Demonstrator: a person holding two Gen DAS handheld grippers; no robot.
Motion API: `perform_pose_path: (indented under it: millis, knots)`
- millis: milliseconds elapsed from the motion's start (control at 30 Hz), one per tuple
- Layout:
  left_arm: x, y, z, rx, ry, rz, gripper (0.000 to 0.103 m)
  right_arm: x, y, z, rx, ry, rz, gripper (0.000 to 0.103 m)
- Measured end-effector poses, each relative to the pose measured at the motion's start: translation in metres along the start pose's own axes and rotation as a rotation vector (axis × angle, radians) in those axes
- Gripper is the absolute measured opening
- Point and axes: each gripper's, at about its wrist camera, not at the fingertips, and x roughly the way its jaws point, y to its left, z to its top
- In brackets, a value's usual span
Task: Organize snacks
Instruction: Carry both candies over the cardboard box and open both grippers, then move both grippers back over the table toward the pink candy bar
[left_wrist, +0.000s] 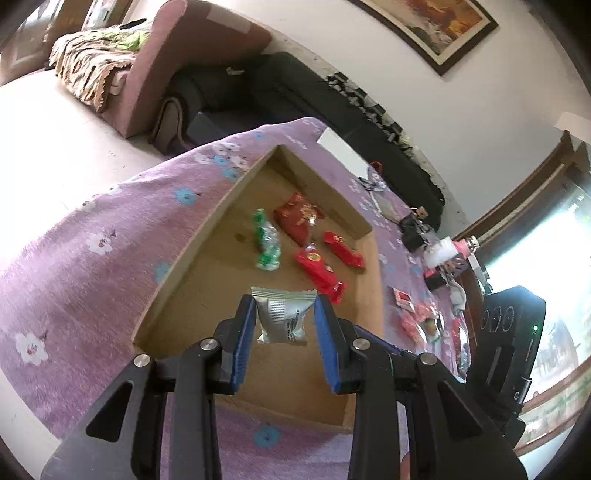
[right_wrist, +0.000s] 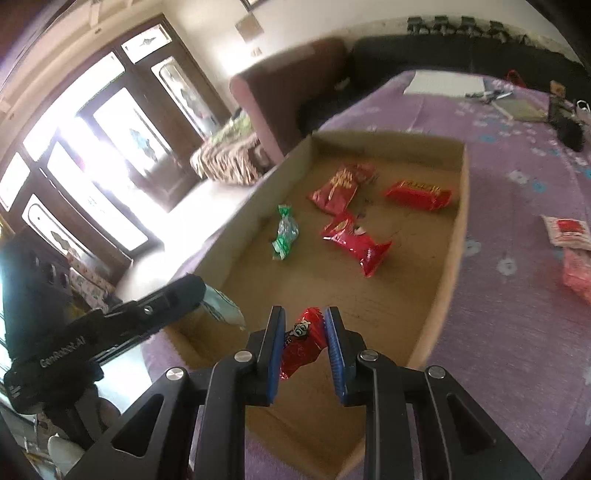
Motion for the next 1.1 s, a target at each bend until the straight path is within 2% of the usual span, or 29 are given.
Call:
perform_pose_path:
  millis: [233,500,567,633,667,700,733,800,1100]
  knots:
    - [0.02,0.003,0.01,-0.008,0.032,0.014,0.03,0.019,0.0,0.014,-0.016,0.069,-0.048,0.024]
    - [0.031,0.008,0.019,-0.043,0.052,0.054,0.031,0.028,-0.002,0.024,-0.011,0.091,-0.063,0.024]
    - [0.03,0.007,0.02,-0.039,0.053,0.051,0.031,0.029,-0.002,0.026,-0.006,0.086,-0.064,0.026]
    - [0.028,0.007,0.022,-0.039,0.051,0.046,0.034,0.029,-0.003,0.029,0.006,0.074,-0.062,0.034]
    - [0.027,0.007,0.023,-0.043,0.051,0.038,0.038,0.028,-0.004,0.03,0.01,0.067,-0.062,0.039]
    - [0.025,0.008,0.023,-0.048,0.052,0.026,0.05,0.027,-0.005,0.031,0.012,0.058,-0.067,0.042]
    - [0.024,0.008,0.024,-0.054,0.049,0.012,0.055,0.026,-0.004,0.032,0.012,0.052,-0.074,0.042]
    - [0.02,0.007,0.025,-0.057,0.039,-0.008,0.055,0.022,-0.005,0.033,0.016,0.036,-0.08,0.042]
    - [0.003,-0.011,0.025,-0.027,0.022,0.004,0.055,-0.027,-0.023,0.026,0.067,-0.063,-0.059,0.047]
